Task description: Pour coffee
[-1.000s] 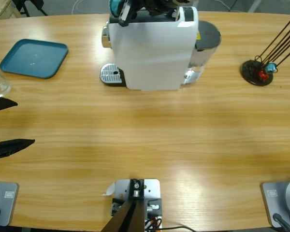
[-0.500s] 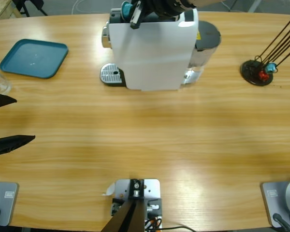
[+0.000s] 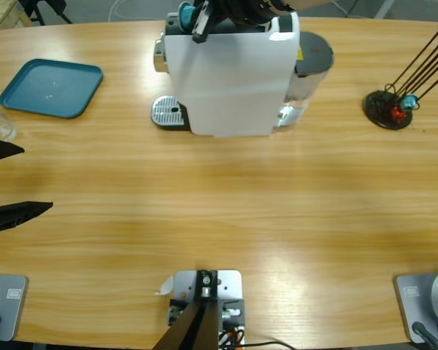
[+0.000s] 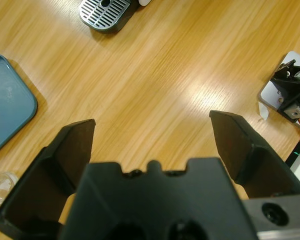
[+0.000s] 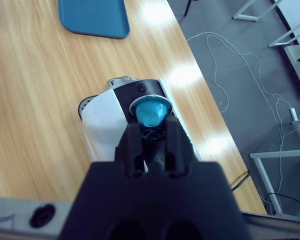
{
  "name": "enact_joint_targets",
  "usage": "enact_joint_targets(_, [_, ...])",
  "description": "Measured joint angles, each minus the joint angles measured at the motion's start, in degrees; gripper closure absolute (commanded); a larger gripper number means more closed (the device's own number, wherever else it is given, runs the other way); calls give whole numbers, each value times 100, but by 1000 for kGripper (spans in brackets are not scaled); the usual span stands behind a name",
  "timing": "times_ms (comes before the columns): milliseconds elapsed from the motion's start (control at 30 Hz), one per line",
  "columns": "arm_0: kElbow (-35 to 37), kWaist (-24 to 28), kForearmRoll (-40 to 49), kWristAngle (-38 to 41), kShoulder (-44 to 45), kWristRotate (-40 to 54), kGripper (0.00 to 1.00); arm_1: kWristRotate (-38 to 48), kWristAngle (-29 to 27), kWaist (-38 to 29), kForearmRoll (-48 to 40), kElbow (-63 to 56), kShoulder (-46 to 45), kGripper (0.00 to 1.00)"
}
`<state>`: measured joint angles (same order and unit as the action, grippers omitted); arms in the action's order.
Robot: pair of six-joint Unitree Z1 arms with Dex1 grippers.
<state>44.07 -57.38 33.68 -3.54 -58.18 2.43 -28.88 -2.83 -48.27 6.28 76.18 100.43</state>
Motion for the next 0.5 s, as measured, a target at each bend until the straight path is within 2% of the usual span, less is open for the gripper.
enact_joint_targets(167, [0,0,0,0,0,0,0,73,58,0,-37,-18,11,1000])
enact_joint_targets(200, [0,0,0,0,0,0,0,83,60,0,-42,-19,14,954])
enact_joint_targets(267, [0,0,0,0,0,0,0,101,60,0,-45,-20,18,642])
enact_joint_targets(333, [0,0,0,0,0,0,0,177,60,0,-51,-28,18,448])
enact_joint_targets(433, [0,0,-1,-8,0,0,0,341,42,0,-55,-45,18,231])
enact_joint_targets(500, [0,0,-1,-25,0,0,0,400,-18,0,-55,-82,17,167])
